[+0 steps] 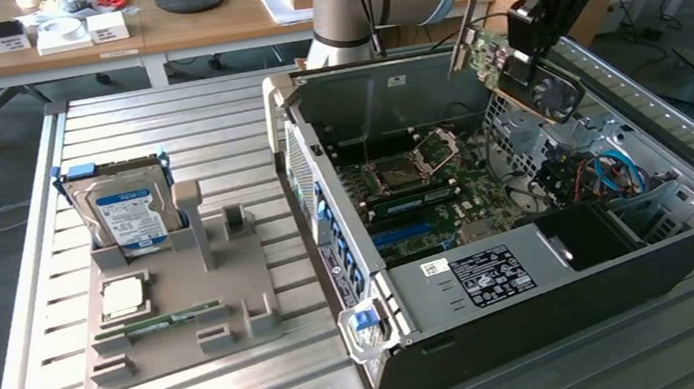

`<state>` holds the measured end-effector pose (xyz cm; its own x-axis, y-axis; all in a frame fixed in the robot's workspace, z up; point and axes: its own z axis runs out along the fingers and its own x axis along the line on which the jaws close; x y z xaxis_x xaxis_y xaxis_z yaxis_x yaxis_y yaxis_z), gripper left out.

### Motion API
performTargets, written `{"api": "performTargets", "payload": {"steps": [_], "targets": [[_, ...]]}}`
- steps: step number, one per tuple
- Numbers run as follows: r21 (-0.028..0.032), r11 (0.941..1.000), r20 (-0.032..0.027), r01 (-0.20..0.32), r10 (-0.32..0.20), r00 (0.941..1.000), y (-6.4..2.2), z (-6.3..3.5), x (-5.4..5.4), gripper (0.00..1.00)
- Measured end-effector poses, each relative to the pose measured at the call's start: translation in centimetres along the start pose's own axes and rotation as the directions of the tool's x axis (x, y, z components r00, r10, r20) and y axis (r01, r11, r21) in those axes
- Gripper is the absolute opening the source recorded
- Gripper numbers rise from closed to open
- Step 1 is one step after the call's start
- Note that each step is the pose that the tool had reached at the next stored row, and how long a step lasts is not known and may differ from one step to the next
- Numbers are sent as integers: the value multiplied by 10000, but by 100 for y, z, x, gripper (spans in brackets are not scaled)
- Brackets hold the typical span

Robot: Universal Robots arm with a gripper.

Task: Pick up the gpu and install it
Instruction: 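Insert the gpu into the slot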

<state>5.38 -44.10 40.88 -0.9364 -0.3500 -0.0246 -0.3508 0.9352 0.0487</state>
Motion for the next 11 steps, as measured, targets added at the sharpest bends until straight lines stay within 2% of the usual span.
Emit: {"api": "performTargets", "payload": {"steps": [5, 8, 11], "targets": [[-24, 9960, -43, 897, -897, 9960, 0, 2, 0, 27], [-41, 9895, -68, 1448, -1448, 9894, 0, 3, 0, 27], [-58, 9802, -92, 1979, -1979, 9802, 0, 4, 0, 27]]}}
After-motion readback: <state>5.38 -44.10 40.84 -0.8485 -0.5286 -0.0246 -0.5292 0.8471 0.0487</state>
